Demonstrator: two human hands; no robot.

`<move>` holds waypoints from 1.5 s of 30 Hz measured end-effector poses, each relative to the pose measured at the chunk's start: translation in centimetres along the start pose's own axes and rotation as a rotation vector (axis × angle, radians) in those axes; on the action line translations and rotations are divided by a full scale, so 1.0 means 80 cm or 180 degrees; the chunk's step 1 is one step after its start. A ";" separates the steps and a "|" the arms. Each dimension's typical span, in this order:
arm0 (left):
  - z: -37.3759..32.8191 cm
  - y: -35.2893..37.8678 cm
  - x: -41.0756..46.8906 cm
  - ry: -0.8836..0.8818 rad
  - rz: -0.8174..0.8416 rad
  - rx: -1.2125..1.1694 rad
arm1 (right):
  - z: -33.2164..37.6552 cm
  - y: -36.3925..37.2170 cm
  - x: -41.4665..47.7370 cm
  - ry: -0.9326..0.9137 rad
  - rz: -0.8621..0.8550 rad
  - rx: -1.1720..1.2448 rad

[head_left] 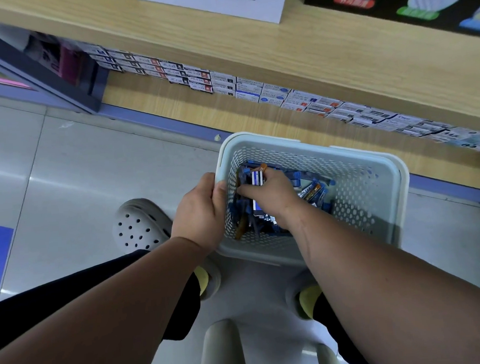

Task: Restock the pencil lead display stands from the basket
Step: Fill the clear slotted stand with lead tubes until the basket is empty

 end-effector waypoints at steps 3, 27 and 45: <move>-0.001 0.000 0.000 0.0016 0.0005 0.0024 | -0.008 -0.021 -0.004 0.0141 -0.0079 0.0062; -0.156 0.008 0.001 0.0698 0.0569 0.0166 | 0.075 -0.094 -0.107 -0.0501 -0.0132 -0.0639; -0.197 -0.015 -0.005 0.0103 0.1027 0.0158 | 0.101 -0.129 -0.171 -0.0528 0.0087 -0.1044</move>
Point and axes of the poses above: each hand's wrist, its own x-axis towards the middle knuckle, its own y-axis out of the palm, z = x × y, the point moved 8 cm from there along x, towards the middle knuckle, and after that the axes turned 7 degrees about z, right-handed, at the moved point
